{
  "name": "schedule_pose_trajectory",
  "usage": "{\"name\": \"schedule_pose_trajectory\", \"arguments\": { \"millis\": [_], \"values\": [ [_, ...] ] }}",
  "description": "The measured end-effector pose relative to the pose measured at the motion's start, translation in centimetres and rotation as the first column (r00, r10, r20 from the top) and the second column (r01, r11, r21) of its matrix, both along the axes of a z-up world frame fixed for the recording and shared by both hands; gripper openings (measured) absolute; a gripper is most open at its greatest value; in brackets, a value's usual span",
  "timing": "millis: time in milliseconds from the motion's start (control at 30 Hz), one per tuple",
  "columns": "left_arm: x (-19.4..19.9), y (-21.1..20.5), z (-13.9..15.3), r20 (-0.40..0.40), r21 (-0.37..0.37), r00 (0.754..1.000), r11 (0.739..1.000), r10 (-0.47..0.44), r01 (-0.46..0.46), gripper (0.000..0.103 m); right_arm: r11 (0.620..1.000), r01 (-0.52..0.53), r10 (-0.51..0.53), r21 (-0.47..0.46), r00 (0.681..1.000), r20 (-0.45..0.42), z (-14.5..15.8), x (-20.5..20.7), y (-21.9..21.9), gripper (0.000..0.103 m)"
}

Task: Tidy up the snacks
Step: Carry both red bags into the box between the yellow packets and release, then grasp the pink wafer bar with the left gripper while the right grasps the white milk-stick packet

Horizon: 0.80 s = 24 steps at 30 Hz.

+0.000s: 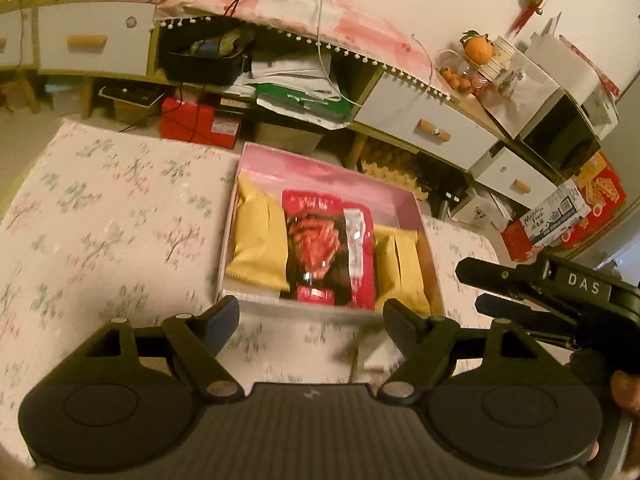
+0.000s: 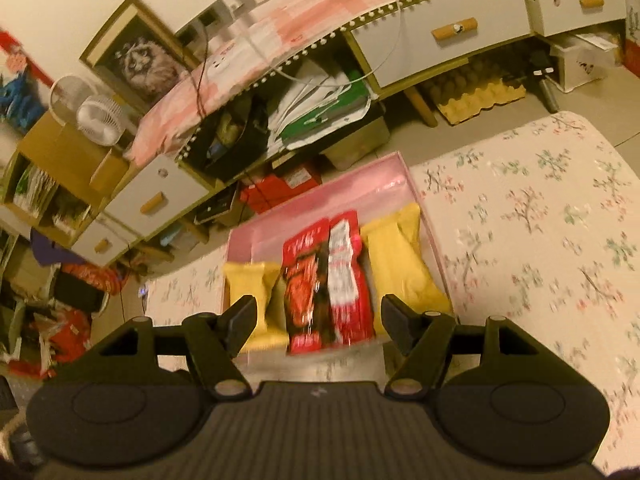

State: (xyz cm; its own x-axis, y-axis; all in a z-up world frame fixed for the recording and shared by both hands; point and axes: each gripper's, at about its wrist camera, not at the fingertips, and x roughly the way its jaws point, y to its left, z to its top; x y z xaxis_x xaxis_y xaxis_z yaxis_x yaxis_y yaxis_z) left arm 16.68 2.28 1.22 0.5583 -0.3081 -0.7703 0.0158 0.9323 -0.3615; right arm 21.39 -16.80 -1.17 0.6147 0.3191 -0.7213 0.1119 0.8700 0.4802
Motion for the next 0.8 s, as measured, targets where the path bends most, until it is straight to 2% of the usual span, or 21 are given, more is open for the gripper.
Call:
{"name": "schedule_pose_trajectory", "arguments": {
  "millis": [167,333,533,600,800],
  "values": [
    [-2.9,0.4,0.7,0.009,0.024,1.0,0.999,0.028,-0.028,0.084,1.0,-0.023,0.023,-0.013,1.0,-0.005,1.0,-2.7,0.5,0.067],
    [-4.8,1.2,-0.4,-0.017,0.033,0.998,0.998,0.055,-0.054,0.086,0.998,-0.053,0.053,-0.022,0.999,-0.006,1.0,-4.8,0.8,0.069],
    [-5.6,1.3,-2.3,-0.047,0.075,0.998,0.997,0.039,-0.035,0.086,0.98,-0.136,0.133,-0.144,0.991,-0.033,-0.3,-5.6,1.5,0.07],
    [-5.8,1.5,-2.8,-0.066,0.078,0.997,0.997,0.032,-0.027,0.086,0.975,-0.157,0.152,-0.159,0.988,-0.039,-0.5,-6.0,1.3,0.07],
    [-6.3,2.8,-5.0,-0.184,0.064,0.979,0.995,0.089,-0.078,0.087,0.97,-0.171,0.156,-0.175,0.983,-0.097,-1.6,-6.7,1.0,0.07]
  ]
}}
